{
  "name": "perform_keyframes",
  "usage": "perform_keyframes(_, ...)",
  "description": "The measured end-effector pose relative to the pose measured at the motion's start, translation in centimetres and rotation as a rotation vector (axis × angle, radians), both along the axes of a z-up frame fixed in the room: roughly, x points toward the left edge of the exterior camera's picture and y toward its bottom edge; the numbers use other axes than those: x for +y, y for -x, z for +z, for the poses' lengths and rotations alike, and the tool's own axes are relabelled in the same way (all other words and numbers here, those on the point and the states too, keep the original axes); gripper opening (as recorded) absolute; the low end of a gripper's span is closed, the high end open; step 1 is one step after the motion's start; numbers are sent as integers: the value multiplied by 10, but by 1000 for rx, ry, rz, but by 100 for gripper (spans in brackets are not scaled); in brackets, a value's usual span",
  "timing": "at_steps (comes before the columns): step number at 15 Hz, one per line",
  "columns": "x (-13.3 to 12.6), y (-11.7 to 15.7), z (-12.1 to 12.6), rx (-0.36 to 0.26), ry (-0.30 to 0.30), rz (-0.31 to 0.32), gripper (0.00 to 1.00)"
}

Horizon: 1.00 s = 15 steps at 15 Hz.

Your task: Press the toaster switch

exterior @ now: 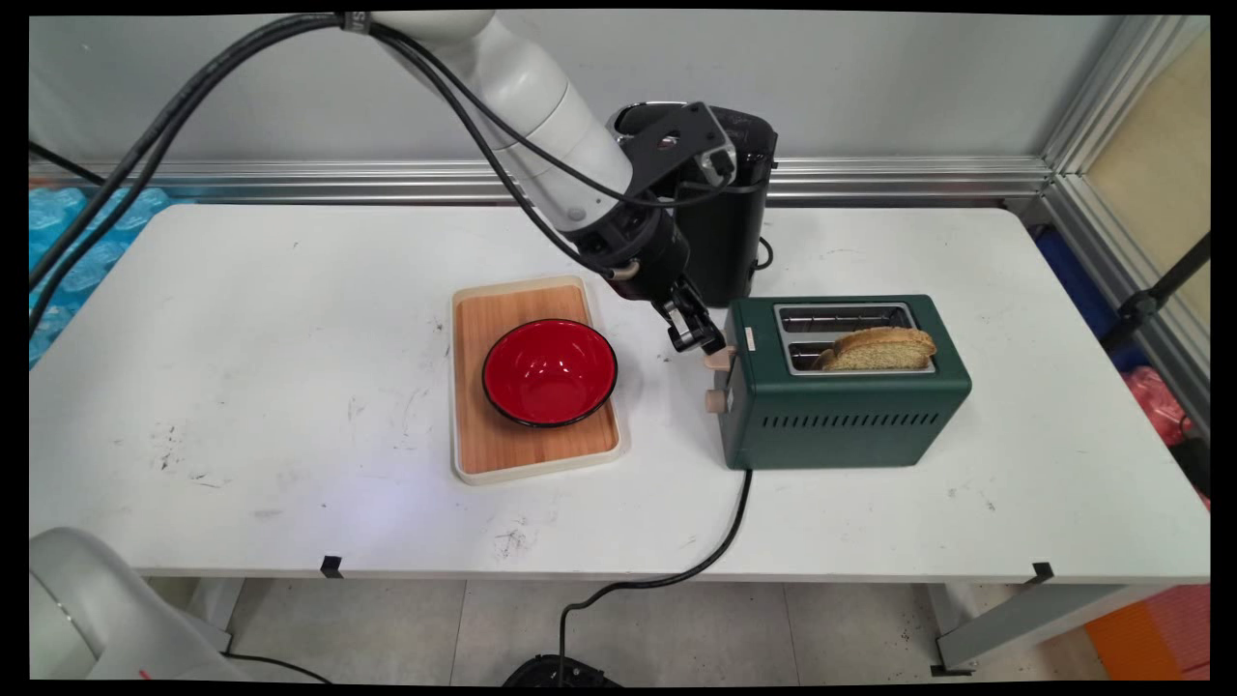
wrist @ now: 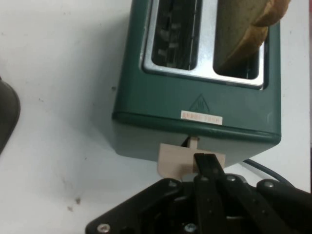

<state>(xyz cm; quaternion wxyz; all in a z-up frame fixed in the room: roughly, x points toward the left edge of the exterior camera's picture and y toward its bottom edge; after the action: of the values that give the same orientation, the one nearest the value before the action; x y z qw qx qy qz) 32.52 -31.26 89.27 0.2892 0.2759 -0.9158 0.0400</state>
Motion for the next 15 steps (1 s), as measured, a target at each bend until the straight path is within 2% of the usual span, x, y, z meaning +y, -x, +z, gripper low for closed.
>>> perform_keyframes(15, -11, 3, -18, -2, 13, 5, 0)
